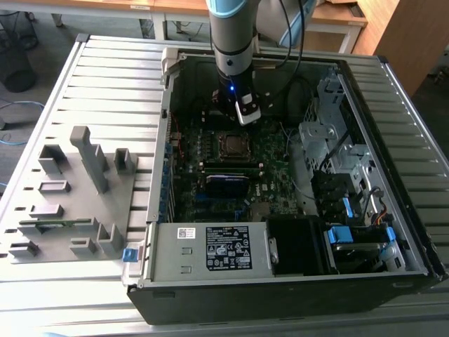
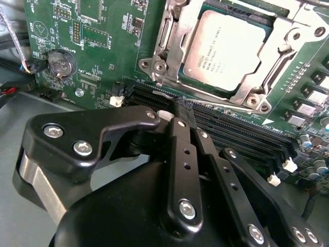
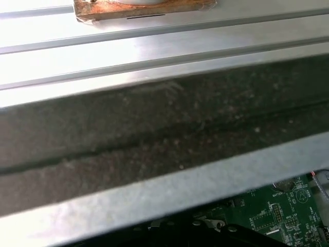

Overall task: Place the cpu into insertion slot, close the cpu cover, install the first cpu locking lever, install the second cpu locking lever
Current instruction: 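Install the first cpu locking lever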

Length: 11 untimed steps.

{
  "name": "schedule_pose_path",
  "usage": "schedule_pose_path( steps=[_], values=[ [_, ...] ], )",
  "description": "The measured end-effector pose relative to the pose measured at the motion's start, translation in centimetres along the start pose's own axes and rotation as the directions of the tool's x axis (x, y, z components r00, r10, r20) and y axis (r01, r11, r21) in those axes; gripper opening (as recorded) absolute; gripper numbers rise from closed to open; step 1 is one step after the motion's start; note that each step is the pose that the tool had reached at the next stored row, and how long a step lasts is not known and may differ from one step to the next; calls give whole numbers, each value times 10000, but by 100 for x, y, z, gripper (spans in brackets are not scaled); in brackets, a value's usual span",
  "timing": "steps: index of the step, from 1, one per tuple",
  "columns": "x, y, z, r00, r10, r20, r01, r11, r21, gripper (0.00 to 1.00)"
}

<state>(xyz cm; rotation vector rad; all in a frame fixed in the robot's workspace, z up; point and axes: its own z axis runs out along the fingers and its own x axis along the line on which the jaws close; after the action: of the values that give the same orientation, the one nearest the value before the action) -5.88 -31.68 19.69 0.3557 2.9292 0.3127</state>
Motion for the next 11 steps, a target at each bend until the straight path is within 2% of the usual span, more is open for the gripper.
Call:
schedule_pose_path(
  steps=[11],
  values=[
    [-5,-40,15,10000,-1,8,1,10000,-2,10]
  ],
)
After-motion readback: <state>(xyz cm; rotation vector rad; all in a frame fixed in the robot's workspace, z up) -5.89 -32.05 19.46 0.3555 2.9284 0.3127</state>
